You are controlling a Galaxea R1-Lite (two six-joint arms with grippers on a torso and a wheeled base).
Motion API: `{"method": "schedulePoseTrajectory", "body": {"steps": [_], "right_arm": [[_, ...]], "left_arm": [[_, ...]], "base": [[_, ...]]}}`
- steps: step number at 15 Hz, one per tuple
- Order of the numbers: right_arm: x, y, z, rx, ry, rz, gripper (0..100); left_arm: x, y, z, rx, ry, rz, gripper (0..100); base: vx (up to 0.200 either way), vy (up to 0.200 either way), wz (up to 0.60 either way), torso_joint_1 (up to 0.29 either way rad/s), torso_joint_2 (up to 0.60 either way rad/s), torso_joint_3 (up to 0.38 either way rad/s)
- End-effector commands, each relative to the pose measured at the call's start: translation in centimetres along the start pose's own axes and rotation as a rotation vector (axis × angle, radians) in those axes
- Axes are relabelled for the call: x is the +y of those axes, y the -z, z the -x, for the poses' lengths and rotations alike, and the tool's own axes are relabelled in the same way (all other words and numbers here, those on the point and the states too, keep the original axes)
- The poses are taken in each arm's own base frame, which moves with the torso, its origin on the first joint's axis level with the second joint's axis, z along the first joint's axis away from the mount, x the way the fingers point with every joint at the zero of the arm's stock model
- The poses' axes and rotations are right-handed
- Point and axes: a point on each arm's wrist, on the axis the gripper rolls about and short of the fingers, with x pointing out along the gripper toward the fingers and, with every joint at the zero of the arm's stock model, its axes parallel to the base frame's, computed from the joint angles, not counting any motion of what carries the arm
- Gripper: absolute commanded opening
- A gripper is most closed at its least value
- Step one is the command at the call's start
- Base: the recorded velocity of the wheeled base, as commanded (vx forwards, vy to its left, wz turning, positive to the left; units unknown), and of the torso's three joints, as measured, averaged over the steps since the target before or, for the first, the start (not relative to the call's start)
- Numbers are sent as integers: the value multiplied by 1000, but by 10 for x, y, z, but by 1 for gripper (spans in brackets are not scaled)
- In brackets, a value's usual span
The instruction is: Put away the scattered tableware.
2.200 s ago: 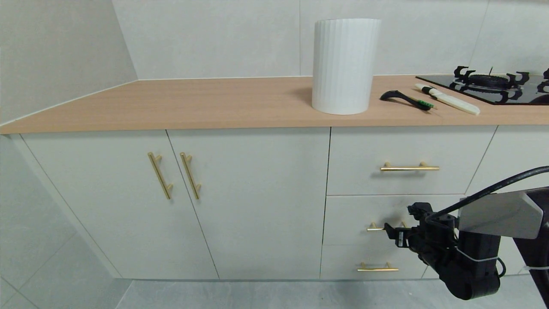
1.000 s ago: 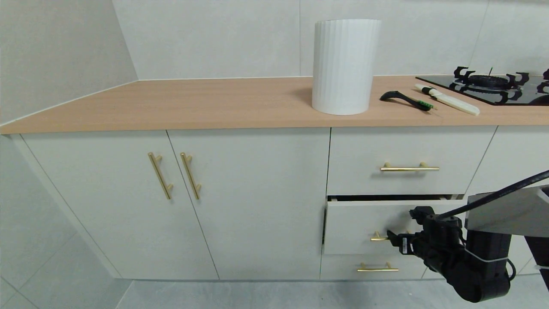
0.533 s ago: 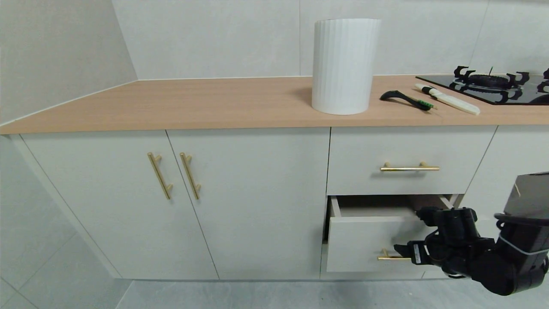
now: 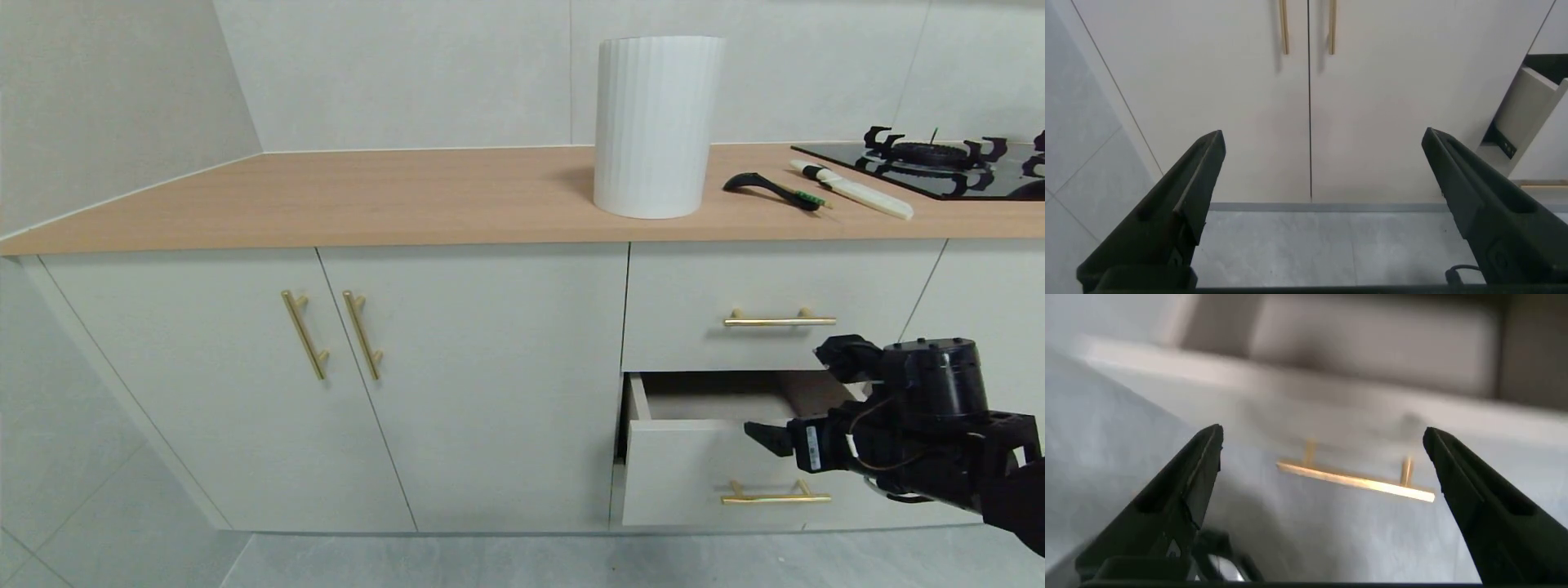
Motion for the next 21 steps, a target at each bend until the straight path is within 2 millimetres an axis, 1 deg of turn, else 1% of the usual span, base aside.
{"method": "schedulePoseTrajectory", "body": {"steps": [1,4,5,8,9,12,16,19,21], "right_arm": [[1,-6,3,-51,4,0,100],[-1,4,-19,-55,68,-3,100],[-1,9,-30,-58,80,-3,100],[-8,16,-48,-85,102,-16,100],[-9,17,-50,-90,107,-17,100],[-11,27,-69,-106,152,-20,100],[-16,31,-83,-130,193,-30,100],[-17,36,-86,-111,196,-27,100],[-17,35,-86,-116,196,-28,100]], "left_arm": [[0,0,0,1,0,0,100],[0,0,0,1,0,0,100],[0,0,0,1,0,0,100],[0,0,0,1,0,0,100],[0,0,0,1,0,0,100],[0,0,0,1,0,0,100],[0,0,0,1,0,0,100],[0,0,0,1,0,0,100],[0,0,0,1,0,0,100]], "base": [[0,0,0,0,0,0],[0,0,0,0,0,0],[0,0,0,0,0,0],[0,0,0,0,0,0],[0,0,0,0,0,0],[0,0,0,0,0,0],[0,0,0,0,0,0],[0,0,0,0,0,0],[0,0,0,0,0,0]]}}
